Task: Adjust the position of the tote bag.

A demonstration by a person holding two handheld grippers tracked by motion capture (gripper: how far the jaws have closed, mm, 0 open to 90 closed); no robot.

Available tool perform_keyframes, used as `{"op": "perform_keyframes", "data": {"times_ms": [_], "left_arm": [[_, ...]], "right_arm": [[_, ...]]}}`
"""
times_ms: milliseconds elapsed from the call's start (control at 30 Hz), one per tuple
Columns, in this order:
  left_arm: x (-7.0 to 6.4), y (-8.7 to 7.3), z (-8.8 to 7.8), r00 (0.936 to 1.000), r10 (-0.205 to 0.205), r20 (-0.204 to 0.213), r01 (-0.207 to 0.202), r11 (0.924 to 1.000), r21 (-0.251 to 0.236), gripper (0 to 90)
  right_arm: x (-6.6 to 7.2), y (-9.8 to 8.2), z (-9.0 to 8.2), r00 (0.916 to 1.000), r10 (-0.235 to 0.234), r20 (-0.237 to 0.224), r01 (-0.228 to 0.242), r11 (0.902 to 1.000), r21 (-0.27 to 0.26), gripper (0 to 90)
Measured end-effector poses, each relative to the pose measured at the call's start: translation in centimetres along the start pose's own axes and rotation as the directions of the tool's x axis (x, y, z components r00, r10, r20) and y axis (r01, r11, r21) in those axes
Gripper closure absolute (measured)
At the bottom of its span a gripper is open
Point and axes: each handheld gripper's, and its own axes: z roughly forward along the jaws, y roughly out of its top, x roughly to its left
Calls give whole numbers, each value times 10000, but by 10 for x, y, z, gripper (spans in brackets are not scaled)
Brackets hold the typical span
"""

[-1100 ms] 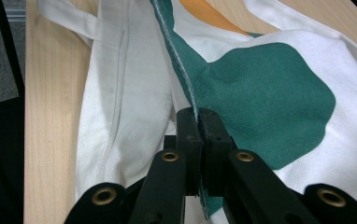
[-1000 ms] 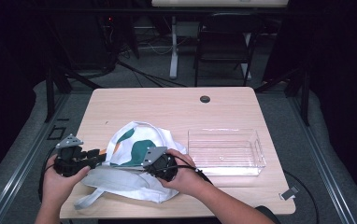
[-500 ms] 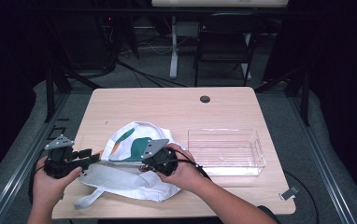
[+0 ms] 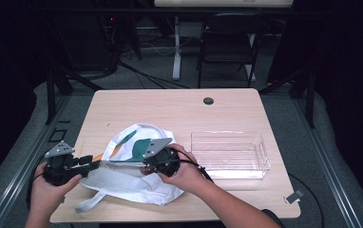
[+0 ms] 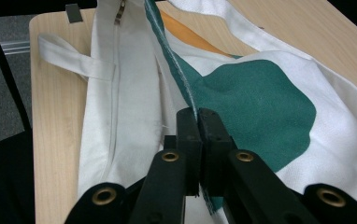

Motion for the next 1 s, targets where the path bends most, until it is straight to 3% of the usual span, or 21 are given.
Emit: {"op": "perform_keyframes", "data": {"times_ms": [433,533,1000], "left_arm": [[1,-4,13,9992,287,-295,-270,9980,568,624],[2,-5,14,9992,183,-343,-164,9985,528,631],[-2,-3,17,9970,614,-471,-585,9965,599,815]], "right_arm": [[-2,0,0,10000,20,-56,-20,10000,14,884],[-2,0,0,10000,36,-50,-36,10000,-12,884],[-2,0,0,9999,122,-65,-123,9998,-132,884]]}}
